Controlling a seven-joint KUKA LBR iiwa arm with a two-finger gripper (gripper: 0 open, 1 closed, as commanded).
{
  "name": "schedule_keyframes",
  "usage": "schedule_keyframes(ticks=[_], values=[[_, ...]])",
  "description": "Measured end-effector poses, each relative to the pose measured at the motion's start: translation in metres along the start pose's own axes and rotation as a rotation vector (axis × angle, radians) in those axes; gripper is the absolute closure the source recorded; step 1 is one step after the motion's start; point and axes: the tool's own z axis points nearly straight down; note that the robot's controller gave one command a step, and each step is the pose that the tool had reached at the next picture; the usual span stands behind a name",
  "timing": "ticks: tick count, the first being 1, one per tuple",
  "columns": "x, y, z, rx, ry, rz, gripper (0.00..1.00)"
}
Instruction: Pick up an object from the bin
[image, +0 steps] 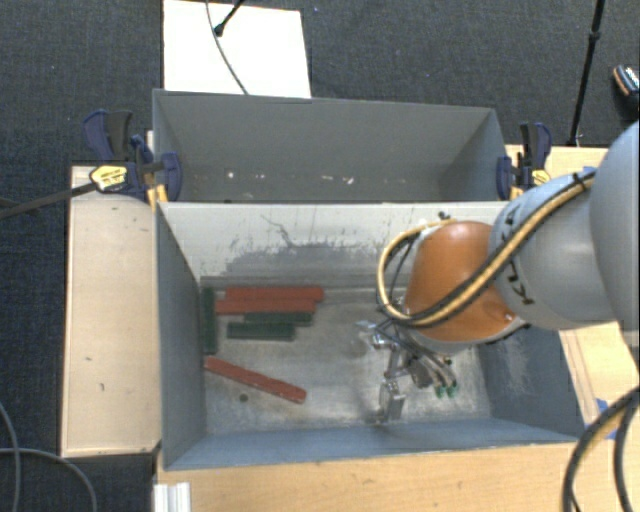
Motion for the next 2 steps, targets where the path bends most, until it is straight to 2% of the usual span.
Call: schedule_keyframes(ticks=[1,2], values=[[-0.009,0.062,0.001,-0.002,-0.009,0.196,0.0],[-0.01,0.126,0.001,-0.004,-0.01,0.286,0.0]])
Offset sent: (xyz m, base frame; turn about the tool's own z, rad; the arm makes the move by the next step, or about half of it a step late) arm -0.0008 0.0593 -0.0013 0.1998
